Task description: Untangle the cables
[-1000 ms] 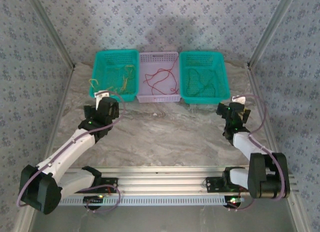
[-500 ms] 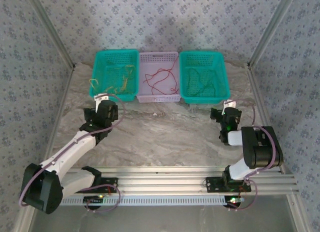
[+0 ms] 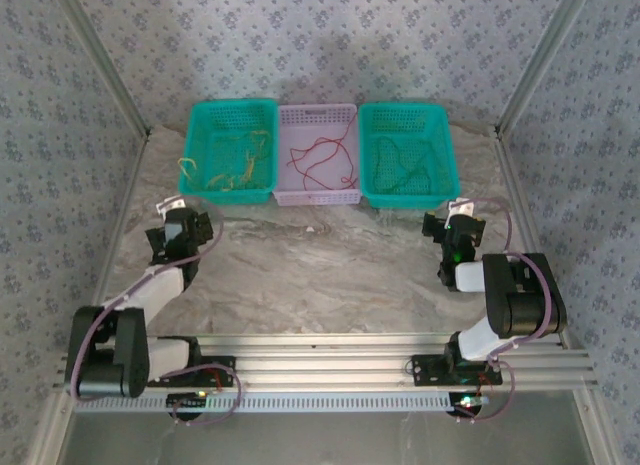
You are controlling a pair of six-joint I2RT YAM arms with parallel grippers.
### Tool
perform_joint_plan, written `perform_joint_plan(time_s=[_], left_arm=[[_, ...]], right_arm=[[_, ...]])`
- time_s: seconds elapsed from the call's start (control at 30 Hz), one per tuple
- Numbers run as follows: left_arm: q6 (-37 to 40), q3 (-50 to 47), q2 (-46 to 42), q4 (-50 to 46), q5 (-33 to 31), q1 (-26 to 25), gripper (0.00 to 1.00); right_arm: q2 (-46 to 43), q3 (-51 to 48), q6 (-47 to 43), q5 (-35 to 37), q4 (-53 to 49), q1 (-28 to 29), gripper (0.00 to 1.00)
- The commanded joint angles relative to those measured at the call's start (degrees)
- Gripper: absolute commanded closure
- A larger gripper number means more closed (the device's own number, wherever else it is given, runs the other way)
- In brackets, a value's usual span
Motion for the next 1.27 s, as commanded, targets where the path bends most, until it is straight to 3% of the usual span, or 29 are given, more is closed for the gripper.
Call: perform_joint_plan(time_s=[0.0,0.23,0.3,1.23], left_arm=[[5.75,-1.58,4.90,15.02,4.79,0.35,0.00],[7.83,-5.70,17.80,37.01,7.53,0.79,0.00],[5.87,-3.22,16.69,29.85,10.51,2.74,0.00],[6.01,-3.81,16.87,31.37,11.85,3.39,0.00]], right_arm=[[-0.25,0.58,-0.03,0.90,1.22,0.11,0.00],[-0.34,0.66,0.06,0.57,1.07,-0.02,0.00],[-0.34,0.67,0.06,0.55,1.09,-0.12,0.00],[-0.33,0.67,0.15,0.43,1.06,-0.11,0.00]])
